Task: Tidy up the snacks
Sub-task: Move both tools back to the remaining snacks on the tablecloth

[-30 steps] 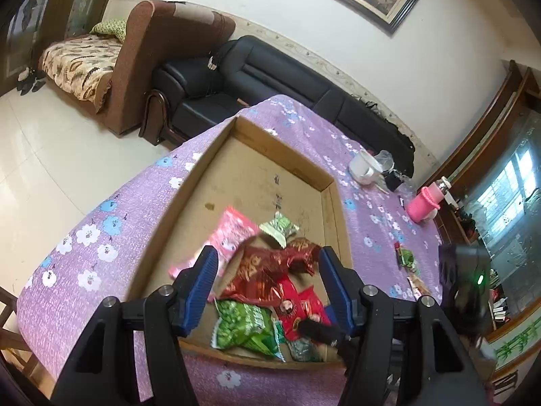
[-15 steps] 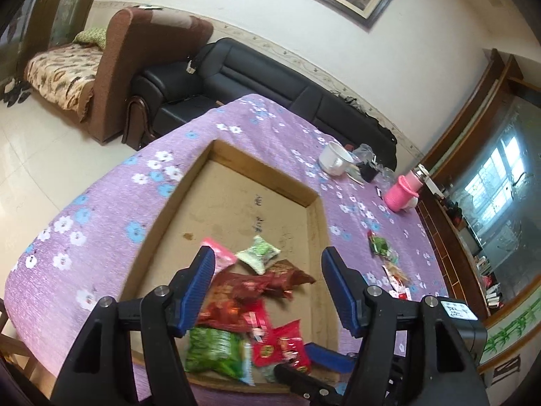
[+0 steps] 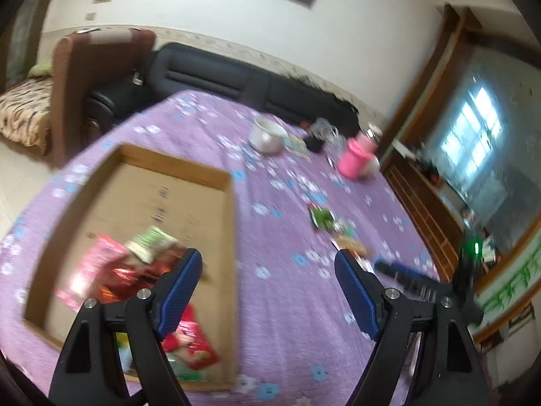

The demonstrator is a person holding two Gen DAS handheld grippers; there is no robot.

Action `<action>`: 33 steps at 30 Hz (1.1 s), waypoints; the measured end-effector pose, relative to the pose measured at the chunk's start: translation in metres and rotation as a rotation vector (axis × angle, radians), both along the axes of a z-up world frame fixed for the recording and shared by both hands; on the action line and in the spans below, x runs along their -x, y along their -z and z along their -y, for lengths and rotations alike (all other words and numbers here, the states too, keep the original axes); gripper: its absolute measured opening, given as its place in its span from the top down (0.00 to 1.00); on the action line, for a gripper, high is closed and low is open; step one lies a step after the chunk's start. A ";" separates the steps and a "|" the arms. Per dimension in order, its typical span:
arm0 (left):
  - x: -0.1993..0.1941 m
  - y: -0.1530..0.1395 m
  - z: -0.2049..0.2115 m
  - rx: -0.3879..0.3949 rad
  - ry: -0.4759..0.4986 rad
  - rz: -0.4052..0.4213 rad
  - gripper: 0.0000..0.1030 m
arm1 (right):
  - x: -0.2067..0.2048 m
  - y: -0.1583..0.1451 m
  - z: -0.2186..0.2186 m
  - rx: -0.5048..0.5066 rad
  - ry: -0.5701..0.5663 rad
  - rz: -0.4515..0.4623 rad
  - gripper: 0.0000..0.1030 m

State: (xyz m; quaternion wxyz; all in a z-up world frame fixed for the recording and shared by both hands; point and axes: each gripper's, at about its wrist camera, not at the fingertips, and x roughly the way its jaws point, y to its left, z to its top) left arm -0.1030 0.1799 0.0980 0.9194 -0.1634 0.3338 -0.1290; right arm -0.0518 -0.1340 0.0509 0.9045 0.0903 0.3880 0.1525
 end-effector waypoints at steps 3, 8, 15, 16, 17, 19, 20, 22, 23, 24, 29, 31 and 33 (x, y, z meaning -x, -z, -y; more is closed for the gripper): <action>-0.003 0.010 0.016 0.009 0.043 -0.030 0.22 | -0.015 0.007 0.036 -0.036 0.051 -0.035 0.25; -0.005 0.015 0.034 -0.011 0.076 -0.062 0.22 | -0.048 0.019 0.051 -0.029 0.074 -0.054 0.25; -0.005 0.016 0.038 -0.011 0.067 -0.077 0.22 | -0.109 0.034 0.043 -0.049 0.011 -0.082 0.32; -0.005 0.016 0.036 -0.011 0.061 -0.078 0.22 | -0.115 0.039 0.038 -0.046 -0.014 -0.110 0.32; -0.005 0.016 0.034 -0.010 0.064 -0.078 0.22 | -0.119 0.044 0.032 -0.047 -0.044 -0.136 0.33; -0.006 0.017 0.032 -0.013 0.055 -0.077 0.22 | -0.112 0.047 0.015 -0.052 -0.129 -0.154 0.34; -0.006 0.017 0.031 -0.015 0.053 -0.076 0.22 | -0.104 0.047 0.006 -0.059 -0.174 -0.158 0.34; -0.009 0.020 0.032 -0.012 0.054 -0.082 0.22 | -0.087 0.048 -0.012 -0.083 -0.283 -0.171 0.34; -0.010 0.021 0.033 -0.009 0.058 -0.087 0.22 | -0.078 0.048 -0.021 -0.107 -0.348 -0.183 0.34; -0.010 0.022 0.034 -0.008 0.062 -0.090 0.22 | -0.071 0.048 -0.026 -0.133 -0.393 -0.193 0.34; -0.012 0.029 0.042 -0.009 0.095 -0.110 0.22 | -0.050 0.039 -0.032 -0.127 -0.403 -0.151 0.36; -0.012 0.031 0.043 -0.008 0.101 -0.113 0.22 | -0.042 0.038 -0.035 -0.083 -0.394 -0.136 0.36; -0.012 0.031 0.042 -0.002 0.102 -0.115 0.22 | -0.033 0.036 -0.036 -0.053 -0.400 -0.116 0.36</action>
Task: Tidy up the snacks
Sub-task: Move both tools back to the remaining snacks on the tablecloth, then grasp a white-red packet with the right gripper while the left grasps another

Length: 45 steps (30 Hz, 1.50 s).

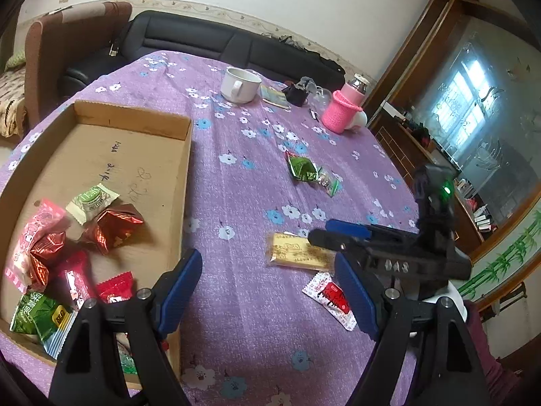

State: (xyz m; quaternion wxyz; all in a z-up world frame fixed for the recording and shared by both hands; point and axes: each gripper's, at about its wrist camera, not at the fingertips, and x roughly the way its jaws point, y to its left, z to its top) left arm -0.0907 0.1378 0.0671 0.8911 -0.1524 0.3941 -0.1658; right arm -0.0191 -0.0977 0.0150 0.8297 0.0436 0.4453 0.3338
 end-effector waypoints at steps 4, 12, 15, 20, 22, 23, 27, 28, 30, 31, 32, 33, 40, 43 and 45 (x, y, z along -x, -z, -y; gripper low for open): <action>-0.002 0.001 -0.005 0.025 -0.013 -0.006 0.22 | 0.023 -0.007 -0.010 0.093 -0.042 0.101 0.36; 0.002 0.003 -0.006 0.033 -0.019 -0.027 0.22 | 0.032 0.007 -0.064 0.363 -0.200 0.248 0.47; 0.003 0.001 -0.004 0.023 -0.007 -0.026 0.22 | 0.024 0.002 -0.049 0.254 -0.145 0.183 0.64; 0.000 0.008 0.014 0.009 0.042 -0.050 0.22 | 0.012 -0.002 0.002 0.046 0.014 0.099 0.70; -0.003 0.015 0.025 0.000 0.069 -0.072 0.22 | 0.006 0.001 0.024 0.034 0.097 0.086 0.71; -0.005 0.019 0.031 -0.007 0.081 -0.085 0.22 | 0.003 0.004 0.034 0.047 0.137 0.076 0.84; -0.017 0.031 0.051 -0.052 0.112 -0.125 0.22 | -0.005 0.012 0.060 -0.006 0.208 0.032 0.87; -0.020 0.032 0.053 -0.053 0.113 -0.132 0.22 | -0.005 0.013 0.063 -0.002 0.220 0.039 0.85; -0.029 0.034 0.057 -0.045 0.115 -0.159 0.22 | -0.006 0.014 0.064 -0.014 0.226 0.035 0.83; -0.031 0.034 0.059 -0.035 0.116 -0.167 0.22 | -0.005 0.013 0.065 -0.029 0.218 0.026 0.83; -0.031 0.032 0.059 -0.025 0.110 -0.163 0.22 | -0.003 0.011 0.065 -0.033 0.209 0.024 0.82; -0.031 0.029 0.057 -0.016 0.100 -0.154 0.22 | 0.003 0.006 0.062 -0.037 0.183 0.033 0.80; -0.053 0.024 0.049 -0.044 0.091 -0.155 0.22 | 0.063 -0.004 0.006 0.050 -0.127 0.072 0.47; -0.066 0.023 0.063 -0.109 0.157 -0.137 0.22 | 0.076 0.007 -0.025 0.197 -0.163 0.125 0.47; -0.077 0.027 0.078 -0.148 0.252 -0.124 0.22 | 0.076 0.015 -0.031 0.246 -0.155 0.124 0.53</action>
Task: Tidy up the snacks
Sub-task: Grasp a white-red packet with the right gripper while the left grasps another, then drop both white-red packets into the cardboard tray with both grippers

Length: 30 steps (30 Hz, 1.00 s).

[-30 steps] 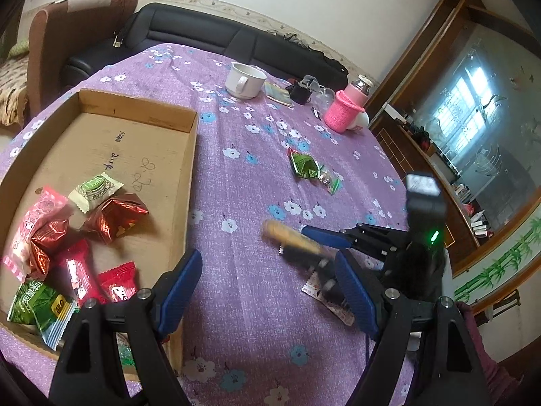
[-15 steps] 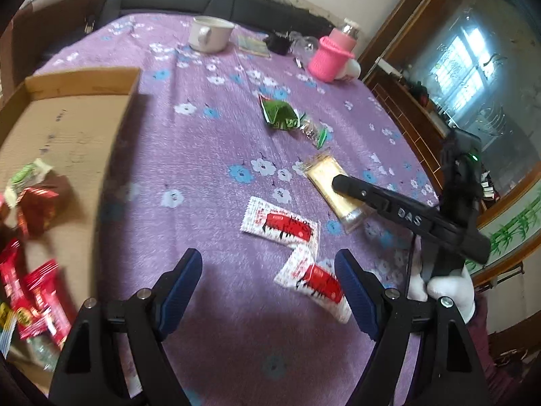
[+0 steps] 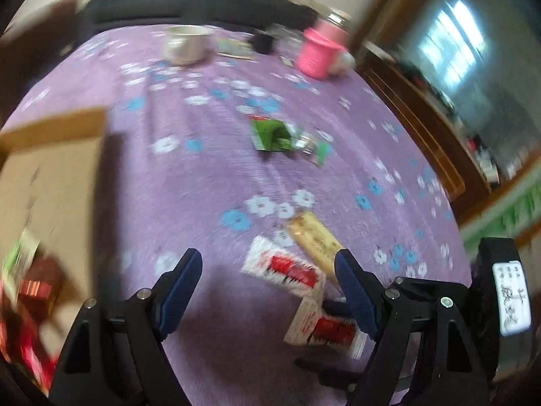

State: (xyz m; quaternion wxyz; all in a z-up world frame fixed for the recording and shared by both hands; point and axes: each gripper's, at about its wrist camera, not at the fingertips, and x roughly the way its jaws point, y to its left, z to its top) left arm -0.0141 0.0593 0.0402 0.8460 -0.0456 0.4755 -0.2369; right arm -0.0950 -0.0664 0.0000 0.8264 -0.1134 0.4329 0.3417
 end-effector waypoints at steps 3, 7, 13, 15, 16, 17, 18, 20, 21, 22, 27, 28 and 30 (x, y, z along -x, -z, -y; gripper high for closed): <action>-0.013 0.009 0.017 -0.038 0.059 -0.013 0.22 | -0.003 -0.003 0.013 -0.043 0.027 -0.047 0.73; -0.030 0.017 0.032 -0.028 0.082 -0.029 0.22 | -0.005 0.001 0.044 -0.086 0.099 -0.080 0.74; -0.010 0.023 0.047 -0.106 0.198 -0.077 0.34 | -0.011 0.002 0.078 -0.133 0.175 -0.113 0.74; 0.004 0.022 0.043 -0.102 0.216 -0.082 0.34 | -0.013 0.004 0.085 -0.141 0.198 -0.112 0.74; 0.013 0.021 0.041 -0.115 0.212 -0.070 0.34 | -0.013 0.004 0.086 -0.150 0.201 -0.116 0.74; 0.019 0.021 0.040 -0.129 0.207 -0.058 0.34 | -0.015 0.005 0.089 -0.166 0.204 -0.124 0.74; 0.026 0.022 0.041 -0.155 0.204 -0.038 0.34 | -0.014 0.005 0.089 -0.172 0.206 -0.126 0.74; 0.035 0.026 0.047 -0.238 0.199 0.014 0.34 | -0.011 0.004 0.091 -0.167 0.208 -0.119 0.74; 0.042 0.029 0.053 -0.292 0.204 0.058 0.34 | -0.011 0.004 0.091 -0.160 0.210 -0.114 0.74; 0.044 0.030 0.058 -0.322 0.207 0.082 0.34 | -0.009 0.004 0.090 -0.155 0.213 -0.110 0.74; 0.053 0.025 0.058 -0.265 0.197 0.119 0.71 | -0.004 0.003 0.086 -0.144 0.237 -0.093 0.73; 0.054 0.025 0.055 -0.249 0.190 0.118 0.71 | -0.002 0.002 0.086 -0.152 0.235 -0.094 0.74; 0.056 0.021 0.043 -0.190 0.168 0.107 0.71 | 0.003 -0.001 0.088 -0.171 0.239 -0.091 0.74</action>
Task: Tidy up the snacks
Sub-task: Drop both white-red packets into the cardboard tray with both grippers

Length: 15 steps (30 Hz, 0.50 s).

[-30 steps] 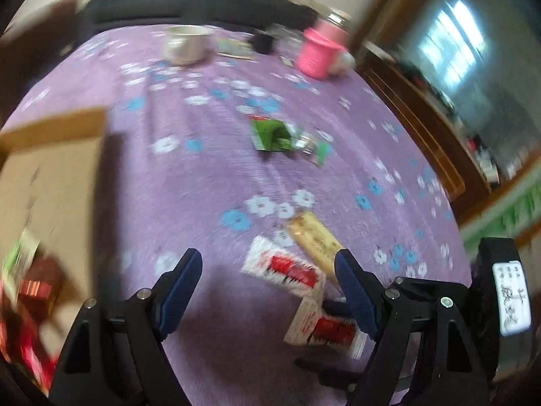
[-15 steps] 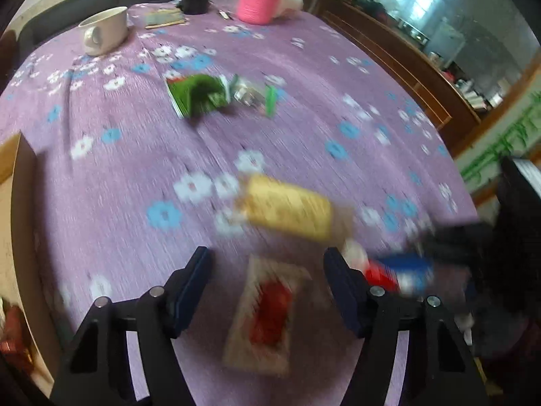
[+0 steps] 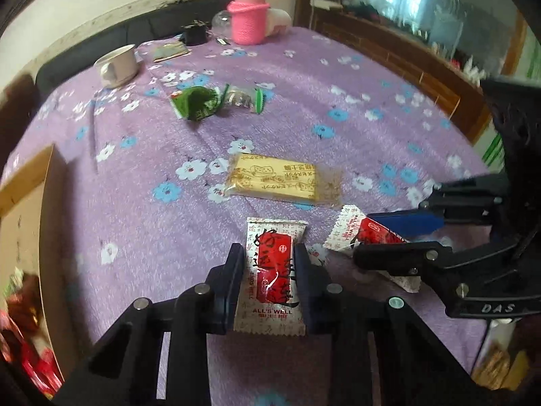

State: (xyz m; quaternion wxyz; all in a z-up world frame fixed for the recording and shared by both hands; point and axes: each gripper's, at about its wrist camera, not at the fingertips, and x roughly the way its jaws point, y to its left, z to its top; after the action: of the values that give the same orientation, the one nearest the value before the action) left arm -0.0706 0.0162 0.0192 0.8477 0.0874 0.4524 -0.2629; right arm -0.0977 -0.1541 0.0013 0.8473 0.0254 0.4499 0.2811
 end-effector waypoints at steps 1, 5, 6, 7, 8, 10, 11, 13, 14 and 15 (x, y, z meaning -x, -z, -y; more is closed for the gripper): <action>0.001 -0.004 -0.007 0.033 -0.017 -0.005 0.71 | 0.002 -0.003 0.001 -0.014 0.003 0.001 0.74; 0.004 -0.027 -0.047 0.173 -0.103 0.003 0.72 | 0.006 -0.021 -0.007 -0.036 -0.008 0.034 0.75; 0.005 -0.034 -0.061 0.205 -0.134 0.013 0.72 | 0.008 -0.024 -0.010 -0.042 -0.013 0.039 0.75; 0.005 -0.039 -0.070 0.224 -0.155 0.021 0.72 | 0.008 -0.031 -0.016 -0.053 -0.023 0.048 0.75; 0.005 -0.045 -0.084 0.244 -0.185 0.035 0.71 | 0.007 -0.036 -0.023 -0.057 -0.037 0.053 0.75; 0.005 -0.055 -0.111 0.264 -0.248 0.064 0.71 | 0.005 -0.044 -0.036 -0.058 -0.055 0.065 0.75; 0.004 -0.060 -0.127 0.272 -0.280 0.074 0.71 | 0.004 -0.050 -0.046 -0.061 -0.071 0.072 0.75; 0.000 -0.066 -0.155 0.276 -0.347 0.089 0.71 | 0.000 -0.060 -0.062 -0.076 -0.094 0.078 0.74; -0.003 -0.067 -0.170 0.274 -0.381 0.091 0.71 | -0.003 -0.065 -0.071 -0.087 -0.108 0.080 0.74; -0.007 -0.068 -0.186 0.273 -0.414 0.090 0.71 | -0.006 -0.071 -0.082 -0.100 -0.124 0.081 0.74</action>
State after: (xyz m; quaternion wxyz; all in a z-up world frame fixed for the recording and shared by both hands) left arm -0.0639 0.2017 0.0877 0.9067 -0.1109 0.3827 -0.1381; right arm -0.0917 -0.0723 0.0721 0.8435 0.0284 0.4014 0.3558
